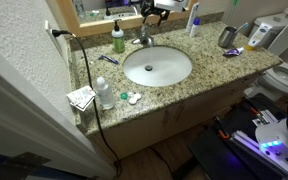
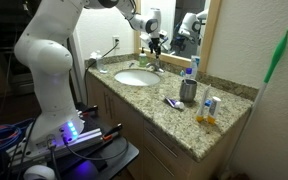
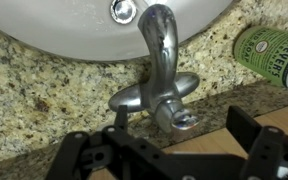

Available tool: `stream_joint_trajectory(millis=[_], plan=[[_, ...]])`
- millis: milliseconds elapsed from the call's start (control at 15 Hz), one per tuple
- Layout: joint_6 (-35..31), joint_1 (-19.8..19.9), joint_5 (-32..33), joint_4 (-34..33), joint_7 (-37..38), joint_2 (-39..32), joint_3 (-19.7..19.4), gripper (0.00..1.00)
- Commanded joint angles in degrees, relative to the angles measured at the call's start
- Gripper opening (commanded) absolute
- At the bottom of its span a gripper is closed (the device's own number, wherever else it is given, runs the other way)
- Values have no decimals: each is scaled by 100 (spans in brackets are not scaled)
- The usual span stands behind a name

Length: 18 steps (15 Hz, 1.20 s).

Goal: Close the tap

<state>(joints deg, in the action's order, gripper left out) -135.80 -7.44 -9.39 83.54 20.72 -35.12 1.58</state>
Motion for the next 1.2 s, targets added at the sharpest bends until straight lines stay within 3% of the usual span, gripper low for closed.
stream_joint_trajectory(millis=[0, 667, 867, 933, 1133], plan=[[30, -17, 18, -176, -5, -177, 1, 73], [229, -1, 19, -204, -52, -130, 24, 5], [552, 12, 5, -209, -94, -91, 60, 7], [967, 138, -190, -292, -314, -105, 237, 7], [1548, 113, -199, -491, -277, -317, 207, 7]])
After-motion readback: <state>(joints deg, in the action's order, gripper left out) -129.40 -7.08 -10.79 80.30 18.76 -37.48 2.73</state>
